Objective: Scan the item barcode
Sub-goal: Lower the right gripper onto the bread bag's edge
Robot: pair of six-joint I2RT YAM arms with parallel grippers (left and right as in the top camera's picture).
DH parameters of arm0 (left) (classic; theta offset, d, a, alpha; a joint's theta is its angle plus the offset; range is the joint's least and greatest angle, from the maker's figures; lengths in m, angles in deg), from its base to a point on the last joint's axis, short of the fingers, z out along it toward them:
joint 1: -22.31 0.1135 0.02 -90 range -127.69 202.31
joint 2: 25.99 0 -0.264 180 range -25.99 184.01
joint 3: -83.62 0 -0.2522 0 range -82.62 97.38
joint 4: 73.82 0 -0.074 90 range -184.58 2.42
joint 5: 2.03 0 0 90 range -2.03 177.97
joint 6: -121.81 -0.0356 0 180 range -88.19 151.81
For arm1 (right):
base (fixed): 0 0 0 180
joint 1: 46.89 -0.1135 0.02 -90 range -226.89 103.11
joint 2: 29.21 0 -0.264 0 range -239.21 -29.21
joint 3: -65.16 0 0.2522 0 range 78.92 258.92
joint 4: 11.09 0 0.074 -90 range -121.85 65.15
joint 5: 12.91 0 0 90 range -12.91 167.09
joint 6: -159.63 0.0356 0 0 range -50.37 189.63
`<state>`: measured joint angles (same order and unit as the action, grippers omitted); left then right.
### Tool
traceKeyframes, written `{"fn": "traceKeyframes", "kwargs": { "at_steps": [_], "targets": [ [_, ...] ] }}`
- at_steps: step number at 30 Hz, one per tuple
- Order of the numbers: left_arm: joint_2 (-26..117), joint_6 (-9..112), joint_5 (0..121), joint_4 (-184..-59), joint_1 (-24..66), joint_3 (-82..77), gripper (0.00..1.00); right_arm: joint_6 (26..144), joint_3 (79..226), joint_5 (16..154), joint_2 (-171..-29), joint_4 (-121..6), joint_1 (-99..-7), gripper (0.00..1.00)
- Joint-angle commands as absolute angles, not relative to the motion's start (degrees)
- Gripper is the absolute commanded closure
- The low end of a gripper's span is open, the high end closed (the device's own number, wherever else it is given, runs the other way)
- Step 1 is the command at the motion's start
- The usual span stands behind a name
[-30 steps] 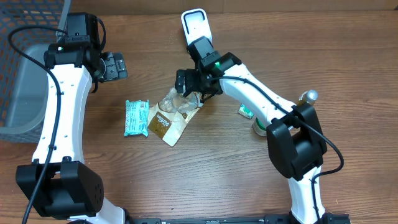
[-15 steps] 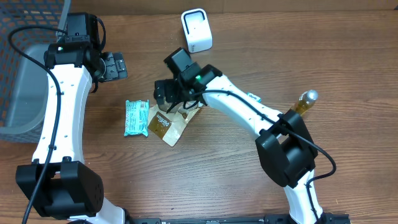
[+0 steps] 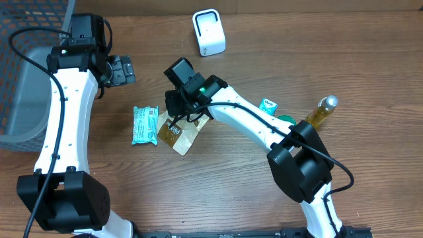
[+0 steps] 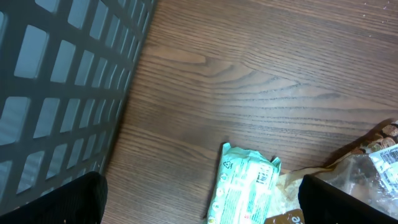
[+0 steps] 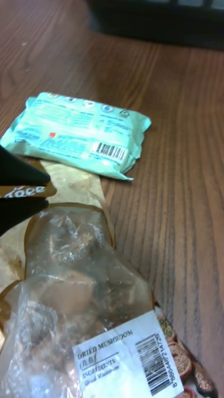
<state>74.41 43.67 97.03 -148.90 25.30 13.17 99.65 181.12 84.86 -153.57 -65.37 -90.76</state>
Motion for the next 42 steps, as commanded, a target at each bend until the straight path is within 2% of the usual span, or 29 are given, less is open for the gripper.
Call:
{"fn": "traceKeyframes", "kwargs": {
  "at_steps": [1, 6, 8, 14, 29, 36, 39, 42],
  "targets": [
    [74.0, 43.6, 97.4, -148.9, 24.9, 14.2, 0.00, 100.1, 180.2, 84.2, -153.6, -64.3, -91.9, 0.96],
    [74.0, 43.6, 97.4, -148.9, 24.9, 14.2, 0.00, 100.1, 177.5, 84.2, -153.6, -60.5, -93.2, 0.96],
    [74.0, 43.6, 97.4, -148.8, 24.9, 14.2, 0.00, 100.1, 176.2, 84.2, -153.6, -59.5, -93.7, 0.93],
    [74.0, 43.6, 97.4, -148.9, 24.9, 14.2, 0.00, 100.0, 175.7, 84.2, -153.6, -63.1, -93.9, 0.94],
    [74.0, 43.6, 97.4, -148.9, 24.9, 14.2, 0.00, 100.1, 173.9, 81.0, -153.6, -61.9, -93.9, 0.89],
    [74.0, 43.6, 97.4, -148.9, 24.9, 14.2, 0.00, 100.1, 173.1, 81.3, -153.6, -62.1, -93.9, 0.85],
    [74.0, 43.6, 97.4, -148.9, 24.9, 14.2, 0.01, 100.0, 173.1, 81.2, -153.6, -63.7, -93.9, 0.79],
    [74.0, 43.6, 97.4, -148.9, 24.9, 14.2, 0.00, 100.0, 173.1, 81.2, -153.6, -65.7, -93.8, 0.77]
  ]
}}
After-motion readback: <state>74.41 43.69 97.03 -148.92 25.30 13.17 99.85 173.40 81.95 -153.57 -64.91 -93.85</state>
